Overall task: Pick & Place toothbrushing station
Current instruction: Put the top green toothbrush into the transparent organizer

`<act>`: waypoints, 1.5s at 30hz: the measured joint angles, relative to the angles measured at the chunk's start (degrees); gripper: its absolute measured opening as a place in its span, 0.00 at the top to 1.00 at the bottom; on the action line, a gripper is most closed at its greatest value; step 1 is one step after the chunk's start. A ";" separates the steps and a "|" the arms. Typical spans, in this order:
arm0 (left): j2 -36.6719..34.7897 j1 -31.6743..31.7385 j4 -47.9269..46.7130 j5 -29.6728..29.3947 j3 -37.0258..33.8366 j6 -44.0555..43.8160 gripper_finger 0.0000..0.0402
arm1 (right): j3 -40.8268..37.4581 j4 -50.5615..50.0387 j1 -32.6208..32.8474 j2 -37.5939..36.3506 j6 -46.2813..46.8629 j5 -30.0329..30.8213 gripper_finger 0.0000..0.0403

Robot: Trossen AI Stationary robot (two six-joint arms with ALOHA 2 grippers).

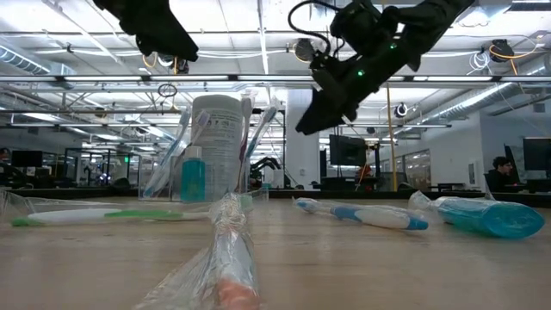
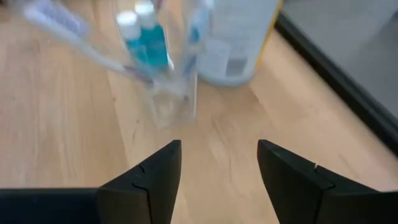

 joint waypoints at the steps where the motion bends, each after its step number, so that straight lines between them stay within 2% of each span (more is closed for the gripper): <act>1: 0.54 -0.51 -0.04 0.10 0.00 -0.98 0.67 | -0.02 -1.19 0.01 -0.09 0.49 0.00 0.49; 11: 11.61 -7.33 1.18 0.08 0.02 -14.30 0.67 | -0.02 -3.91 0.70 -0.06 -3.68 -0.14 0.48; 20: 26.92 -12.33 14.46 0.12 0.00 -22.48 0.67 | -0.02 -3.34 0.66 -0.06 -11.34 -0.08 0.49; 24: 33.09 -13.00 19.95 0.08 0.00 -23.01 0.67 | -0.02 -1.34 0.66 -0.06 -15.79 -0.05 0.49; 28: 38.29 -12.83 20.80 0.09 0.00 -25.33 0.67 | -0.02 1.39 0.66 -0.06 -20.07 -0.05 0.49; 33: 41.60 -12.25 19.57 2.11 0.02 -28.19 0.67 | -0.02 2.51 0.63 -0.06 -20.49 -0.03 0.49; 41: 42.27 -12.30 19.16 2.44 0.13 -22.65 0.67 | -0.02 3.14 0.57 -0.06 -20.33 -0.05 0.49; 45: 42.31 -12.15 18.27 3.51 0.11 -20.27 0.75 | -0.02 3.13 0.57 -0.06 -19.94 -0.05 0.49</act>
